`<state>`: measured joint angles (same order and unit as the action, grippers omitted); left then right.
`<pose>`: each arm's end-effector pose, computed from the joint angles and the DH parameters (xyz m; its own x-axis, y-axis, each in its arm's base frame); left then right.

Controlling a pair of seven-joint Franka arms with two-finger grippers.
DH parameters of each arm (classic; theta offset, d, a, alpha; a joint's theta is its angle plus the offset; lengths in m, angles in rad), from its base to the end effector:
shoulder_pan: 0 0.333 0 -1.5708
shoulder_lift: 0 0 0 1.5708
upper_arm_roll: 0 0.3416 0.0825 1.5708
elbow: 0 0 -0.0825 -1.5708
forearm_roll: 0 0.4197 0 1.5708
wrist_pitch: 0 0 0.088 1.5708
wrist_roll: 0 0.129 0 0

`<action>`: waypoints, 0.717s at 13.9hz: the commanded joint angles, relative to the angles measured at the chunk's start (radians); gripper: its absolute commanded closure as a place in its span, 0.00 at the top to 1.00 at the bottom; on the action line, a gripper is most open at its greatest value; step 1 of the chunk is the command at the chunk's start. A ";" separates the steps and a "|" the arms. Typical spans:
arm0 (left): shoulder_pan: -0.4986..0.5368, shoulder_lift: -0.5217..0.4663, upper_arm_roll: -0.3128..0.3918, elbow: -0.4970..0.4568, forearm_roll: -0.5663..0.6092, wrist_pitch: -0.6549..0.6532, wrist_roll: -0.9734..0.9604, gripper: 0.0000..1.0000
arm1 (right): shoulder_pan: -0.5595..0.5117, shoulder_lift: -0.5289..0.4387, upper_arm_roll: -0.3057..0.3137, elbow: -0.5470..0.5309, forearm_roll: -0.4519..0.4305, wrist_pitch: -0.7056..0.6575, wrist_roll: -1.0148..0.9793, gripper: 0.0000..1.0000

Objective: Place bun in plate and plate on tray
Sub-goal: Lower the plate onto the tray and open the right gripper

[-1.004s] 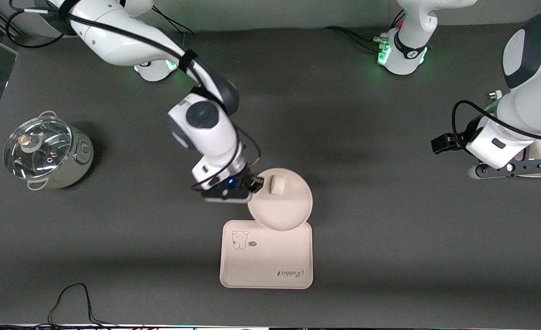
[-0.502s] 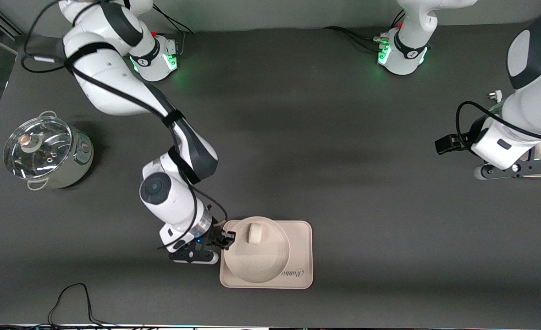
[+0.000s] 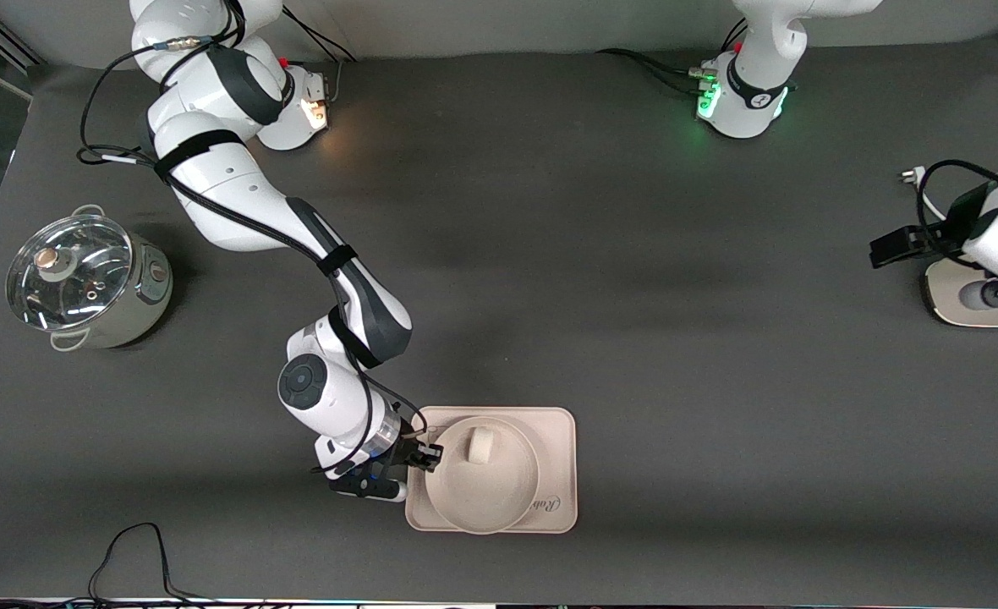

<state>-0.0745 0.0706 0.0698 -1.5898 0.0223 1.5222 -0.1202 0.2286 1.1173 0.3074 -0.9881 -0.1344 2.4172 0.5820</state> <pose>0.6011 -0.0011 0.5728 0.9842 0.1168 -0.1333 0.1120 -0.9928 -0.0434 0.8014 0.3478 0.1915 0.9601 -0.2026 0.1928 -0.1350 -0.9394 -0.3152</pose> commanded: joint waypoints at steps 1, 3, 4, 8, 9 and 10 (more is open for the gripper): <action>-0.001 -0.035 -0.001 -0.022 -0.009 -0.014 0.019 1.00 | 0.009 0.012 -0.004 0.040 0.035 -0.004 -0.033 0.19; -0.001 -0.029 -0.002 -0.021 -0.010 -0.014 0.045 1.00 | 0.009 0.003 -0.022 0.040 0.032 -0.004 -0.033 0.91; -0.002 -0.029 -0.002 -0.021 -0.010 -0.014 0.050 1.00 | 0.009 -0.007 -0.025 0.040 0.029 -0.009 -0.045 1.00; -0.010 -0.021 -0.002 -0.022 -0.012 -0.016 0.050 1.00 | 0.011 -0.130 -0.030 0.037 0.029 -0.189 -0.057 1.00; -0.011 -0.021 -0.002 -0.024 -0.012 -0.017 0.050 1.00 | 0.009 -0.187 -0.042 0.036 0.027 -0.308 -0.059 1.00; -0.011 -0.020 -0.002 -0.024 -0.012 -0.016 0.050 1.00 | 0.011 -0.251 -0.089 0.022 0.029 -0.414 -0.063 1.00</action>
<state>-0.0764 0.0636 0.0627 -1.6020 0.0189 1.5165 -0.0866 0.2320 1.0093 0.2864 -0.9195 -0.1329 2.1801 0.5447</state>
